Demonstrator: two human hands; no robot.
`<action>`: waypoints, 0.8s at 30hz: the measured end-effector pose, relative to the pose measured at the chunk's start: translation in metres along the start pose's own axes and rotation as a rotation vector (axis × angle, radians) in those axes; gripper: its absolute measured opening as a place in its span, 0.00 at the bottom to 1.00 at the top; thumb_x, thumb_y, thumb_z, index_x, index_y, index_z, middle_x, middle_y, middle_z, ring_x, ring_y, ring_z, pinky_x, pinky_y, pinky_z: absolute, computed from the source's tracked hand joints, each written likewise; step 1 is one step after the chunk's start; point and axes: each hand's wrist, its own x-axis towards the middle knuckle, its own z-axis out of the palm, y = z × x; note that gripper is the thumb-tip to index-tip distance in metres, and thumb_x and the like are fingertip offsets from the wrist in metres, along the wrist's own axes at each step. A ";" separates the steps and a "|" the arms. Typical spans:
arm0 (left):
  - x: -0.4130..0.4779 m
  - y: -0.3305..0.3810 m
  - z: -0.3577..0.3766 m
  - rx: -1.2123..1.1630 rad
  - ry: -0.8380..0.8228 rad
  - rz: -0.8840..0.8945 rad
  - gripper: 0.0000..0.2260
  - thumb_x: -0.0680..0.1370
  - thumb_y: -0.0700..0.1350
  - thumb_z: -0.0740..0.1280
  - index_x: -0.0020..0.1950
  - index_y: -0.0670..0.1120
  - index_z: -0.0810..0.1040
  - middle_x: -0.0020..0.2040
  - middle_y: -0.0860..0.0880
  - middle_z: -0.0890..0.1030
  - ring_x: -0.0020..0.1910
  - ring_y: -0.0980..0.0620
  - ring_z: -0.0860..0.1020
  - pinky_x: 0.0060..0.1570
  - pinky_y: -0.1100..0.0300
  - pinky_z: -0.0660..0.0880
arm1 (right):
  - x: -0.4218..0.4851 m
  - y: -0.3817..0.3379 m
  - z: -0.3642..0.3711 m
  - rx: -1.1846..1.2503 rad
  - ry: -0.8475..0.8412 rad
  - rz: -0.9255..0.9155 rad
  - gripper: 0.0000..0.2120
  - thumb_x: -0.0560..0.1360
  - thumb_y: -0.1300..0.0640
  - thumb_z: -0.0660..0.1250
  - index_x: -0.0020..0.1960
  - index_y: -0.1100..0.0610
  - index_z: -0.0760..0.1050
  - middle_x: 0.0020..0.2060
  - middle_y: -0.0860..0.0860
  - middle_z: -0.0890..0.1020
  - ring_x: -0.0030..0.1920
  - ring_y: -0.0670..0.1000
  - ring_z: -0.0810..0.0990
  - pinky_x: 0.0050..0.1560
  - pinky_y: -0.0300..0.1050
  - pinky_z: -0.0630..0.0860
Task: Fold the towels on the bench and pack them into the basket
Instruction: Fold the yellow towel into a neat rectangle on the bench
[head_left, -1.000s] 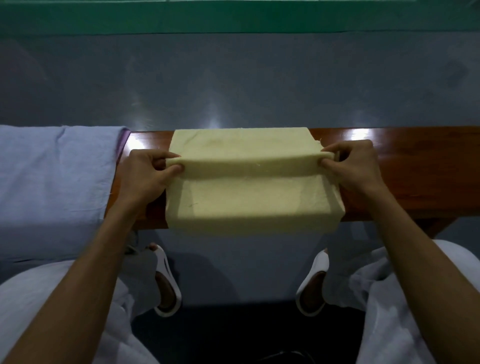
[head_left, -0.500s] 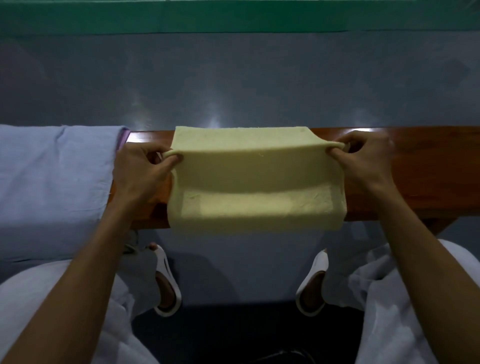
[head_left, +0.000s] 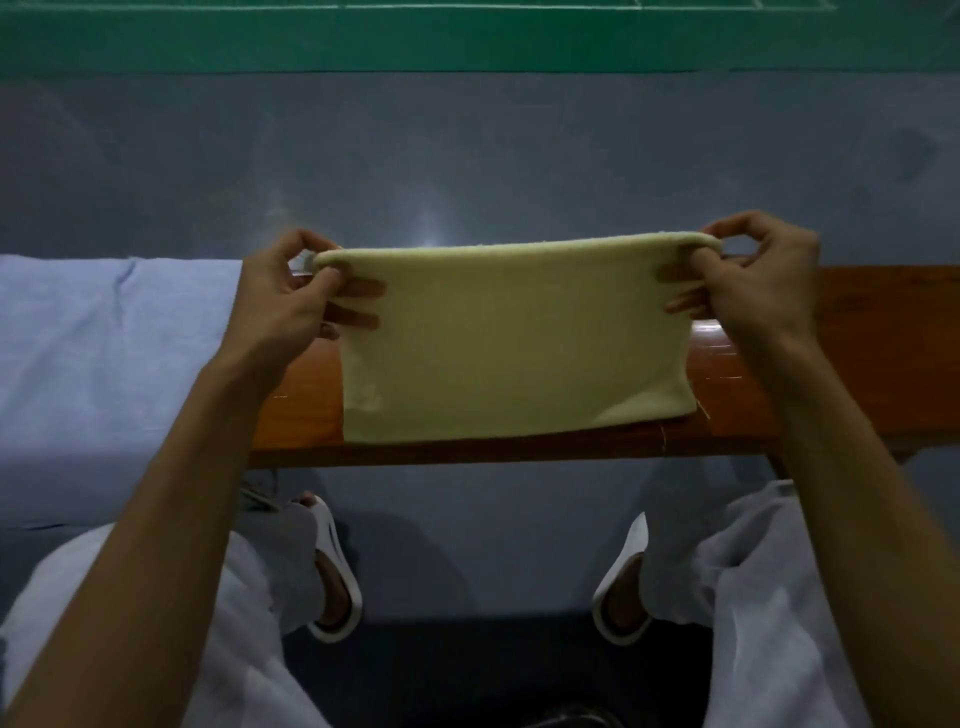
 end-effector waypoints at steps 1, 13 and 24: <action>0.002 0.002 0.002 -0.030 0.003 0.003 0.03 0.86 0.43 0.62 0.53 0.49 0.73 0.52 0.44 0.87 0.44 0.46 0.87 0.32 0.62 0.78 | 0.002 -0.003 0.002 0.052 -0.028 0.032 0.07 0.81 0.60 0.68 0.58 0.57 0.75 0.44 0.55 0.86 0.36 0.51 0.87 0.36 0.49 0.85; -0.013 -0.015 -0.019 -0.006 -0.013 0.044 0.08 0.80 0.35 0.69 0.50 0.48 0.79 0.57 0.43 0.82 0.55 0.47 0.84 0.43 0.62 0.82 | 0.003 0.022 -0.019 0.220 -0.271 -0.013 0.06 0.75 0.68 0.72 0.49 0.59 0.80 0.51 0.63 0.83 0.54 0.60 0.85 0.53 0.52 0.84; -0.029 -0.034 -0.030 0.449 -0.518 -0.291 0.13 0.72 0.57 0.74 0.50 0.51 0.87 0.47 0.51 0.85 0.47 0.48 0.83 0.44 0.57 0.83 | -0.003 0.037 -0.036 -0.554 -0.967 0.267 0.06 0.73 0.62 0.77 0.48 0.54 0.86 0.44 0.49 0.86 0.48 0.52 0.84 0.41 0.39 0.80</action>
